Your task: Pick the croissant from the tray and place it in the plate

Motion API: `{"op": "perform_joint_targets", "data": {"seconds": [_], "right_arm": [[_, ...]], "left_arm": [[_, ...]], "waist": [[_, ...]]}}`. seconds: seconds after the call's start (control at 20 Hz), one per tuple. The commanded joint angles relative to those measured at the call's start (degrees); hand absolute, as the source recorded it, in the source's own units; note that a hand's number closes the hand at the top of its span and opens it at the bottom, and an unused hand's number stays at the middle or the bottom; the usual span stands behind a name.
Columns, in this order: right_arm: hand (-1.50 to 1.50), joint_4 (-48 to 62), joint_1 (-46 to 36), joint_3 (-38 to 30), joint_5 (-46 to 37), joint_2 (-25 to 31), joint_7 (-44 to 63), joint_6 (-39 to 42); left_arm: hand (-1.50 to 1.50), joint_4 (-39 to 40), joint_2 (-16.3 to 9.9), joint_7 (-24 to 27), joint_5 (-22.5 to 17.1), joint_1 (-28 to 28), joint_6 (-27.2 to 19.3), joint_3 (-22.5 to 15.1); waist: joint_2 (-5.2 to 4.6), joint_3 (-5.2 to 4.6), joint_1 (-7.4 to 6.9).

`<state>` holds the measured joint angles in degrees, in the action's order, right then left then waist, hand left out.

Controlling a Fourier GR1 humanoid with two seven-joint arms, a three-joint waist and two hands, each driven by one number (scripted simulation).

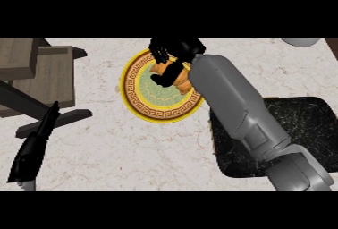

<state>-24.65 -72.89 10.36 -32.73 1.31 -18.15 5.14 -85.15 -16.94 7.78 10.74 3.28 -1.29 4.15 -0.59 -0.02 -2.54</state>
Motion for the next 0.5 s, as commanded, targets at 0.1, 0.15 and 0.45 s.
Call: {"op": "perform_joint_targets", "data": {"seconds": [0.1, 0.15, 0.45], "right_arm": [[1.50, 3.09, 2.33, 0.77, 9.83, -1.26, 6.46, -1.65], [-1.50, 5.97, 0.16, -0.56, 8.91, -1.27, 7.28, -1.51], [-1.50, 7.61, 0.44, 1.90, 13.17, -1.30, 4.75, -4.02]], "left_arm": [[0.00, 1.67, -0.94, -0.06, 0.52, -3.01, 1.46, -0.16], [0.00, -0.36, -0.05, -0.27, 0.16, -1.01, 1.78, -1.00], [0.00, -0.79, -0.04, -1.43, 0.86, -1.84, 0.79, 0.06]], "waist": [[-0.16, -0.05, -1.66], [-0.27, -0.03, -1.56], [-0.33, 0.00, -1.44]]}}
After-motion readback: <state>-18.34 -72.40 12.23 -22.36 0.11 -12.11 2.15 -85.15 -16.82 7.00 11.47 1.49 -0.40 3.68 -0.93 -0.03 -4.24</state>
